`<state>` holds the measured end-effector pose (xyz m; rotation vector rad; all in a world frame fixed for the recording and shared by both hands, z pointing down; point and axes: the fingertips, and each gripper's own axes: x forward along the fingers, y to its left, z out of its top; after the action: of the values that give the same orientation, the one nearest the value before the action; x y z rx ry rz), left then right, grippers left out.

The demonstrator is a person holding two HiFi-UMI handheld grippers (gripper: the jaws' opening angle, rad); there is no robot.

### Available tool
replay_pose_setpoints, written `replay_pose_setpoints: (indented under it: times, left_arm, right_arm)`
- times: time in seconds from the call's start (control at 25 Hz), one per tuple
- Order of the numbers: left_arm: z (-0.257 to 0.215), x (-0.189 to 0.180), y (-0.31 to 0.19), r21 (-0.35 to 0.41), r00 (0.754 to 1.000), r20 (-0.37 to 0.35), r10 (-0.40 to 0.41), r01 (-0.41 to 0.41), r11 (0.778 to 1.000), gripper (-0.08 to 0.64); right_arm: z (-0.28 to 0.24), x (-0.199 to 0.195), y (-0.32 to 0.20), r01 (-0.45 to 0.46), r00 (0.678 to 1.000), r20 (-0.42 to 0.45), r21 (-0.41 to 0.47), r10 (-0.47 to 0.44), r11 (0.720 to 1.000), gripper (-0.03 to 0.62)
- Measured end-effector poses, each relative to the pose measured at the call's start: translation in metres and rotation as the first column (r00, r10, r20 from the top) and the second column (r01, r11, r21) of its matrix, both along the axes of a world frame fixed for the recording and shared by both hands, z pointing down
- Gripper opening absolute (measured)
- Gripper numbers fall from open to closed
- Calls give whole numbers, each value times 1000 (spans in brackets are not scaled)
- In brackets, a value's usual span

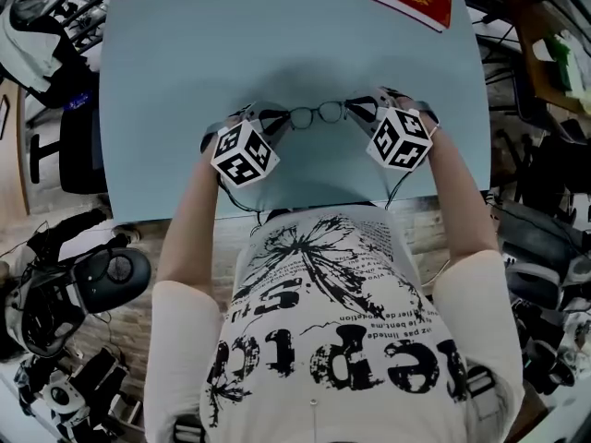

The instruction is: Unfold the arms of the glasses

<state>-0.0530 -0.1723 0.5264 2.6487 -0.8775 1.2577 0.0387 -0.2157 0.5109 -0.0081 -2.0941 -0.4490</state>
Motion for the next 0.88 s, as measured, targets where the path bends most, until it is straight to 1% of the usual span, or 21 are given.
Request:
replay_pose_setpoints:
  times: [0.2, 0.36, 0.52, 0.72, 0.88]
  left_arm:
    - [-4, 3, 0, 13, 1000, 3, -6, 6, 1000, 31]
    - [-3, -1, 2, 20, 1000, -17, -17, 17, 1000, 31]
    - [-4, -5, 6, 28, 999, -37, -33, 34, 999, 31]
    - [-7, -4, 4, 40, 998, -35, -45, 46, 998, 31]
    - [-8, -7, 8, 41, 997, -35, -68, 69, 997, 31]
  right_arm:
    - [3, 17, -2, -61, 998, 5, -7, 61, 998, 26]
    - [3, 20, -3, -99, 995, 13, -15, 99, 995, 26]
    - [2, 13, 3, -98, 995, 15, -11, 98, 995, 26]
    - [0, 7, 8, -89, 996, 3, 13, 89, 996, 28]
    - [-3, 3, 14, -104, 995, 5, 26, 104, 994, 29]
